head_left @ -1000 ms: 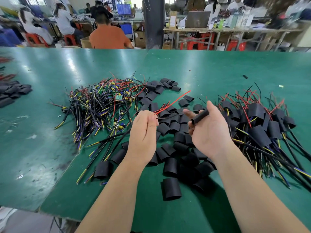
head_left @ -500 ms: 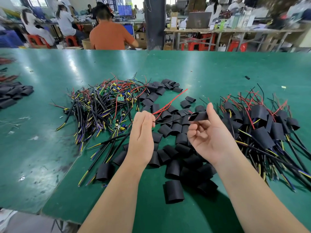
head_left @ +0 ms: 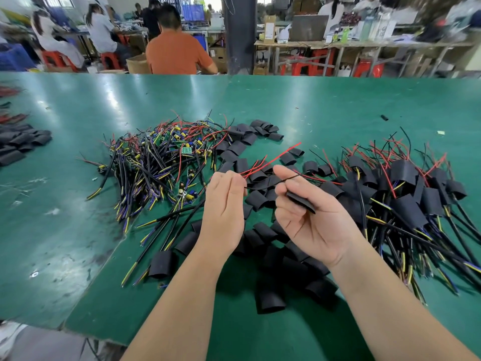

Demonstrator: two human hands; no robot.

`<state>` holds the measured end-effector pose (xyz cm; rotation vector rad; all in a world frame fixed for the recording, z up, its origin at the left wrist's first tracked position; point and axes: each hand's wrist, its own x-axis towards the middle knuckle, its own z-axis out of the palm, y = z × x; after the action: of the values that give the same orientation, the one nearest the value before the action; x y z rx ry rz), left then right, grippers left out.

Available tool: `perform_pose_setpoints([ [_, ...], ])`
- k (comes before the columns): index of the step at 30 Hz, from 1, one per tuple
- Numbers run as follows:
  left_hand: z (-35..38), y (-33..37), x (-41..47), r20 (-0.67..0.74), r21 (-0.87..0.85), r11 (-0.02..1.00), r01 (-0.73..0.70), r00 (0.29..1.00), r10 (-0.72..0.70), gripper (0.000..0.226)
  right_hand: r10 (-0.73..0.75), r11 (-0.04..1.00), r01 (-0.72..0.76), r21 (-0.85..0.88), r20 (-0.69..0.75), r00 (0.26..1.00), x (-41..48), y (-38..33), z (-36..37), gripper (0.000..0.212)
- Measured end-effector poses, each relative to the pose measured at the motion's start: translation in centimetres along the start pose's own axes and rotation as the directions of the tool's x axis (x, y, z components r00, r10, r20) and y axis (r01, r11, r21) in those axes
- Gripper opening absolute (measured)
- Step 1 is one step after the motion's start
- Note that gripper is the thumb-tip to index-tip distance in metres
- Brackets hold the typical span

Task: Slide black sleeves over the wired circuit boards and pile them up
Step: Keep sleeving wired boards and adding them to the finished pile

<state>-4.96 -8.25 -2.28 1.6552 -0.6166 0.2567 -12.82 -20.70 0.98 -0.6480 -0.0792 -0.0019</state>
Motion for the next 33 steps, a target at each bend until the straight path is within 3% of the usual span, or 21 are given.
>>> perform_pose_setpoints([
  [4,0.0,-0.1,0.0,0.012,-0.032,0.999,-0.003,1.000,0.003,0.031,-0.054,0.999,0.054,-0.004,0.005,0.999,0.0,-0.1,-0.1,0.047],
  [7,-0.1,0.0,-0.1,0.022,-0.063,0.998,0.003,1.000,-0.002,0.035,-0.087,0.996,0.087,-0.012,-0.027,0.996,0.1,-0.2,-0.1,0.026],
  [11,-0.2,0.1,0.0,0.071,0.026,0.998,-0.057,0.996,0.055,0.040,-0.150,0.989,0.150,-0.012,-0.142,0.978,0.4,-0.6,-0.1,0.020],
  [14,-0.2,0.1,0.0,0.080,0.078,0.995,-0.069,0.995,0.063,0.041,-0.113,0.988,0.079,-0.132,-0.272,0.956,0.4,-1.3,-0.8,0.017],
  [17,-0.3,0.2,0.1,0.066,0.115,0.992,-0.048,0.997,0.041,0.040,-0.098,0.942,-0.084,-0.325,-0.504,0.858,0.3,-1.5,-1.9,0.011],
  [20,-0.4,0.3,0.1,0.050,0.123,0.992,-0.036,0.998,0.030,0.035,-0.222,0.892,-0.077,-0.446,-0.580,0.784,0.5,-1.3,-2.2,0.014],
  [25,-0.4,0.4,0.0,0.018,0.124,0.992,-0.006,1.000,0.003,0.033,-0.174,0.978,0.067,-0.196,-0.602,0.779,0.7,-1.7,-1.8,0.011],
  [28,-0.5,0.3,0.0,0.024,0.121,0.992,-0.027,0.999,0.024,0.034,-0.205,0.974,0.220,-0.049,-0.594,0.778,0.6,-2.2,-1.5,0.010],
  [33,-0.4,0.6,0.0,0.061,0.111,0.993,-0.039,0.998,0.032,0.033,-0.262,0.950,0.313,-0.019,-0.594,0.760,0.6,-2.4,-1.2,0.022],
])
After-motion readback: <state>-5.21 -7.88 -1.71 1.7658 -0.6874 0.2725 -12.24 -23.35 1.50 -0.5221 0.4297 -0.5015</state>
